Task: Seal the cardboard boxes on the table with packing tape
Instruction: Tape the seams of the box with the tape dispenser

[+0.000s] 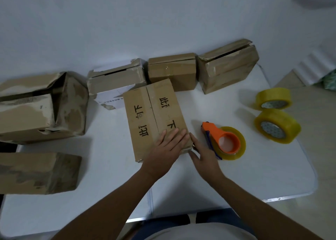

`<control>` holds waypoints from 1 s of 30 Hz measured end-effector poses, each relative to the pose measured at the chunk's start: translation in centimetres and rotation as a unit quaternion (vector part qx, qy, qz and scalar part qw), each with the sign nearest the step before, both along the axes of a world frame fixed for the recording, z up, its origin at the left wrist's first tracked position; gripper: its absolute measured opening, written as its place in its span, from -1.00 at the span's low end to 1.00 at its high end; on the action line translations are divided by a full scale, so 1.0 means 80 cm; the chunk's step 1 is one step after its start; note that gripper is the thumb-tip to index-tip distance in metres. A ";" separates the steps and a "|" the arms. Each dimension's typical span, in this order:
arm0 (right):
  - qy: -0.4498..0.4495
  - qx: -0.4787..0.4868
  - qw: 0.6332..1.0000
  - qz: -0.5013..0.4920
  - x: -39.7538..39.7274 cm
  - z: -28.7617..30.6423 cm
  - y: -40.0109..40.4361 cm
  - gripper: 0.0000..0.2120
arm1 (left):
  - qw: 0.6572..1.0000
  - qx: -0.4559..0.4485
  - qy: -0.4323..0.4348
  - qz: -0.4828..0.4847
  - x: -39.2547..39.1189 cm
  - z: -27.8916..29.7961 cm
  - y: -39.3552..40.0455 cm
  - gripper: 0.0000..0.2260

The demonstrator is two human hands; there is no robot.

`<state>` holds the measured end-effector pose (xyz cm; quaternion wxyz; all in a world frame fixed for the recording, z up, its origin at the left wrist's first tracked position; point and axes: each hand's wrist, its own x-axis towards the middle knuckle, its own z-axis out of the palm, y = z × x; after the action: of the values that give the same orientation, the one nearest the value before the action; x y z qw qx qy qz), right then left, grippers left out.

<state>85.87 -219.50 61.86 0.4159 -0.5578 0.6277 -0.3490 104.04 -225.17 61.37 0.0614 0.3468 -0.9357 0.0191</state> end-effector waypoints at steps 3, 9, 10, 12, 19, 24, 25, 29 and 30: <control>0.111 -0.032 0.993 0.038 -0.022 -0.006 -0.016 -0.41 | 1.000 -0.003 0.010 0.000 -0.002 0.000 0.000 -0.37; 0.167 -0.012 0.973 0.156 -0.046 0.018 -0.045 -0.45 | 1.000 0.001 0.002 -0.005 -0.003 0.001 -0.001 -0.38; 0.171 -0.005 0.971 0.164 -0.047 0.019 -0.050 -0.45 | 1.000 0.006 0.001 -0.005 -0.002 0.000 -0.002 -0.40; 0.195 0.022 0.964 0.179 -0.048 0.019 -0.055 -0.43 | 1.000 0.029 0.002 -0.003 -0.002 0.002 -0.002 -0.46; 0.269 -0.071 0.947 0.163 -0.022 0.048 -0.031 -0.30 | 0.932 0.234 0.243 0.133 0.013 0.077 -0.004 -0.56; 0.299 -0.090 0.916 0.252 0.055 0.065 -0.018 -0.42 | 0.573 0.316 0.548 0.521 0.092 0.072 0.036 -0.80; 0.306 -0.089 0.908 0.271 0.070 0.064 -0.022 -0.42 | 0.482 0.360 0.569 0.560 0.104 0.059 0.044 -0.82; 0.402 -0.141 0.851 0.307 0.108 0.051 -0.048 -0.39 | 0.179 0.506 0.642 0.547 0.117 0.020 0.074 -0.71; 0.427 -0.137 0.839 0.309 0.110 0.047 -0.053 -0.38 | 0.145 0.523 0.653 0.529 0.118 0.019 0.077 -0.68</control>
<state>94.67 -223.71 65.60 0.1128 -0.8679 0.4837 -0.0121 113.45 -218.98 62.88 0.4282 0.5893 0.0782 -0.6806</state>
